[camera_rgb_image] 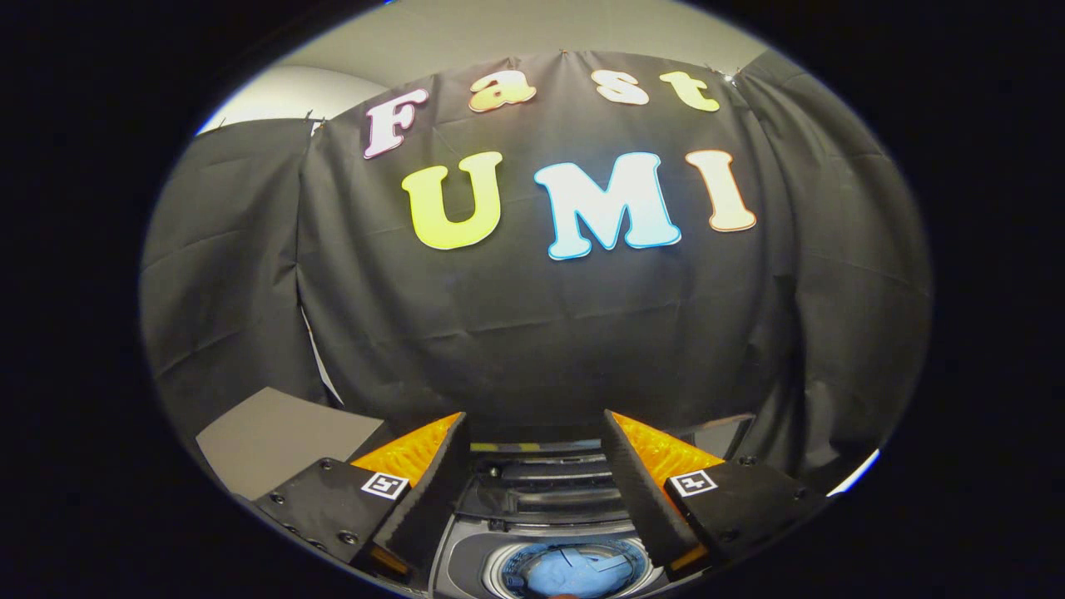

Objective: Put the clothes into the washing machine and then close the washing machine lid.

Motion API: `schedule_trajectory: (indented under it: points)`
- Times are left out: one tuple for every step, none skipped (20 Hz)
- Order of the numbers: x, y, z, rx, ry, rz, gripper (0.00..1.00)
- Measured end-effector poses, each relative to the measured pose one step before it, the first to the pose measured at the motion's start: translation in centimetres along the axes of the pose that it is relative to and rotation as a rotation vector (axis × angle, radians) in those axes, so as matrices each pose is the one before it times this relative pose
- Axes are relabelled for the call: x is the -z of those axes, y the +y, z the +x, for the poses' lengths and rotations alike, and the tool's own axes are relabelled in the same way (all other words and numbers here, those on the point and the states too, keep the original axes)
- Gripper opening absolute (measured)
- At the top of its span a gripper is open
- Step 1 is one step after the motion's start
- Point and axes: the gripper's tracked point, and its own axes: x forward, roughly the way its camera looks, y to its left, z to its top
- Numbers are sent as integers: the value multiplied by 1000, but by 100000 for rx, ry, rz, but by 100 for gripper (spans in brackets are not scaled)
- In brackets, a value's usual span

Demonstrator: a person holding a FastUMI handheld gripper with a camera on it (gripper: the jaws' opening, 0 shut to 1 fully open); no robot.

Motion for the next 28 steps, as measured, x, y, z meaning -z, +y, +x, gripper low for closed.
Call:
schedule_trajectory:
  points:
    - [-251, -124, 821, 297, 70, 673, 98]
    - [-35, -135, 830, 431, 481, 334, 98]
    - [189, -122, 627, 585, 1266, -167, 98]
    - [148, -247, 653, 1067, 982, -97, 98]
    - [155, -106, 755, 620, 930, 175, 98]
    - [104, -93, 803, 407, 875, 577, 98]
    - [375, -77, 748, 491, 1693, 397, 98]
    - [420, -230, 853, 980, 2526, 35, 98]
    - [441, -263, 816, 1437, 3063, -184, 98]
    - [309, -99, 770, 670, 3423, 236, 98]
    - [258, 4, 623, 365, 2513, 458, 98]
    - [49, -149, 630, 985, 1897, 148, 98]
    - [112, -71, 635, 726, 2024, -132, 98]
    - [87, -100, 679, 825, 2159, -189, 98]
    - [398, -175, 504, 1259, 2666, -369, 98]
    - [312, -151, 502, 942, 2383, -343, 98]
    - [348, -87, 688, 1122, 2550, -1070, 98]
    - [500, -283, 551, 1665, 2859, -1571, 98]
    - [582, -241, 347, 1666, 3071, -1602, 98]
    - [434, -190, 266, 1261, 3037, -1444, 98]
    - [-83, 53, -1, 1628, 70, -2634, 98]
    - [449, 189, 223, 1062, 2010, -2673, 97]
    - [374, 291, -178, -453, 2229, -2339, 97]
    - [-120, 12, 107, -133, 898, -255, 97]
    - [428, -40, 115, -487, 2842, 445, 97]
    - [84, 54, -64, -310, 1071, 599, 97]
    - [66, 106, 62, -350, 86, -528, 97]
    - [-89, -33, -33, 17, -472, -111, 97]
